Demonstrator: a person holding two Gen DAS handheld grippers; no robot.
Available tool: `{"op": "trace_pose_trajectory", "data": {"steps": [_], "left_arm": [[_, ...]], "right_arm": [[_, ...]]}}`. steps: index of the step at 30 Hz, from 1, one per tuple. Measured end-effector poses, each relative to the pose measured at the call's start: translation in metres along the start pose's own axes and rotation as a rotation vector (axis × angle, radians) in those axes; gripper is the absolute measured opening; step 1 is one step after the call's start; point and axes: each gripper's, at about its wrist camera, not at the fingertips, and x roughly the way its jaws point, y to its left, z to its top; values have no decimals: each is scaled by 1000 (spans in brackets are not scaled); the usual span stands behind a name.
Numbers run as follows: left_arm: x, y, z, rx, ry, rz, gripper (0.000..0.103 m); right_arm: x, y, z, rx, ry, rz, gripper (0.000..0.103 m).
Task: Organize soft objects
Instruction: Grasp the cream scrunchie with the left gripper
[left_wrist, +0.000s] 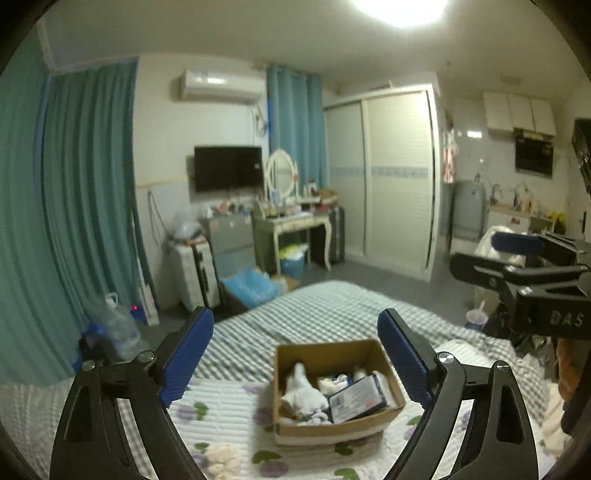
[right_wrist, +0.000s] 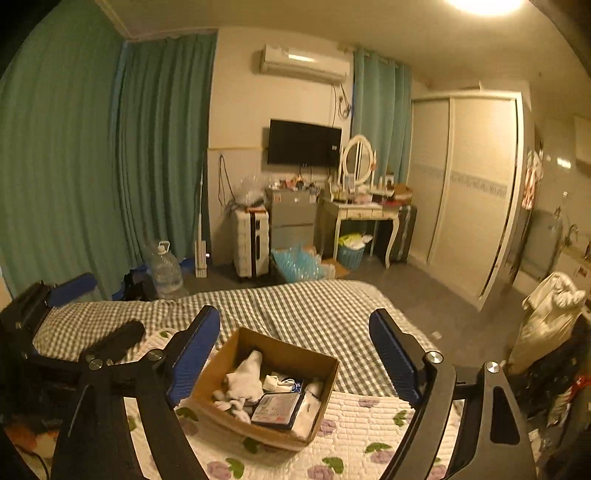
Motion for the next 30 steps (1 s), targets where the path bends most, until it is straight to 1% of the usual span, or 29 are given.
{"op": "trace_pose_trajectory", "data": {"steps": [1, 3, 5, 9, 13, 18, 21, 27, 30], "left_arm": [[-12, 4, 2, 4, -11, 1, 92], [-32, 12, 3, 10, -24, -2, 97], [-46, 17, -2, 12, -33, -5, 99], [-60, 32, -25, 19, -12, -15, 99], [-51, 47, -55, 41, 42, -10, 99], [-16, 66, -105, 60, 136, 9, 99], [8, 76, -134, 48, 180, 11, 99], [61, 95, -188, -12, 273, -7, 97], [86, 97, -211, -5, 325, -8, 97]], "right_arm": [[-16, 6, 0, -5, -12, -3, 88], [-45, 20, -2, -6, -38, -6, 97], [-65, 31, -10, 0, -53, -9, 102], [-89, 54, -41, 18, -53, -18, 103], [-89, 74, -82, 55, -32, -5, 103], [-58, 96, -128, 118, 3, 15, 103], [-28, 109, -149, 111, 32, -6, 103], [49, 120, -187, 115, 137, -5, 103], [82, 121, -209, 137, 186, 6, 103]]}}
